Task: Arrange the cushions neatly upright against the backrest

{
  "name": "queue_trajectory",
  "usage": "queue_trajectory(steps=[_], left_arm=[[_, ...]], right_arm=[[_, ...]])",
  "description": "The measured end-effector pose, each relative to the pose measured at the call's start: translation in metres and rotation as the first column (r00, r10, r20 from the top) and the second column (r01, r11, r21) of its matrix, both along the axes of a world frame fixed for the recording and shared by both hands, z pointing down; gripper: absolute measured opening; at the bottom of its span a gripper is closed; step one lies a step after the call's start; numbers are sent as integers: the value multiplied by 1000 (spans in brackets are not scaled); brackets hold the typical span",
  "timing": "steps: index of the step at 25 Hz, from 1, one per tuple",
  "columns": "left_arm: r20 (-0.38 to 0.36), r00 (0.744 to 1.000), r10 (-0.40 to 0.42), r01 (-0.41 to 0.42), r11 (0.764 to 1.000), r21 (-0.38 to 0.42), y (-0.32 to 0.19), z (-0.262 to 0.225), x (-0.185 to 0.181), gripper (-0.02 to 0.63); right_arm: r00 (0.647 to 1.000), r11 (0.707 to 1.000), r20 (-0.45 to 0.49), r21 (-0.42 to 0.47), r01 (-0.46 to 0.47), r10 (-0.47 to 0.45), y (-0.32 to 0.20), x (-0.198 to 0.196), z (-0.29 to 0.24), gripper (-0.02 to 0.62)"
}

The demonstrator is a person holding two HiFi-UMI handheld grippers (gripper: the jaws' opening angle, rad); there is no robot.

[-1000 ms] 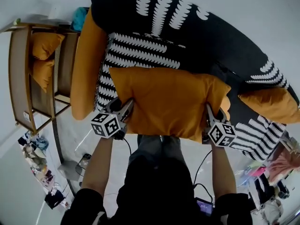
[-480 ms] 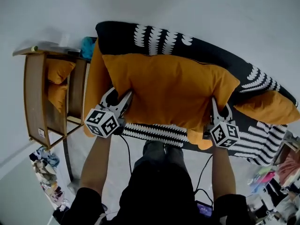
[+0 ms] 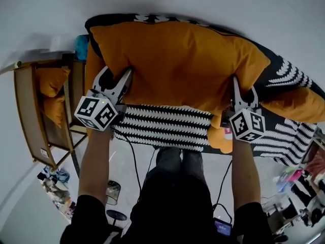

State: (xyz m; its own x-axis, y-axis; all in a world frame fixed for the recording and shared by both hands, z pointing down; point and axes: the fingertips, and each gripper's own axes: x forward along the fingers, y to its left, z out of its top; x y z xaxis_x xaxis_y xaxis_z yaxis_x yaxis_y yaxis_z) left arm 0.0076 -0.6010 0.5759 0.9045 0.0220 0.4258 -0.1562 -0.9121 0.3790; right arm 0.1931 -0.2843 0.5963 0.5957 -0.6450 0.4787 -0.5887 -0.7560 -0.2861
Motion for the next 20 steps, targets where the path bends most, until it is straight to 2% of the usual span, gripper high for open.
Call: queue_trajectory(steps=[4,6,9,11,14,20], left_arm=[[32,999,7,-9,999,53,-8,21,4,268],[84,996,-18,11,997,83,-15,36,0,295],[202,977,-74,52,992,113,-24,69,-20,333],[240,964,-119,94,989,113,-25,85,-36,311],[233,965,-123,106,991,84,-13,89,-47,308],[204,978,-34,20,997,71,28,68,-45,308]], right_arm=[[1000,1000,-10,8,-28,28,0,-5,13,216],[1000,1000,7,-9,-25,26,0,-12,25,239],[997,997,71,-69,-24,29,4,-26,56,336],[997,996,70,-91,-7,13,3,-33,66,368],[998,994,59,-106,-3,10,-1,-33,66,371],[997,991,75,-130,-7,17,13,-42,63,382]])
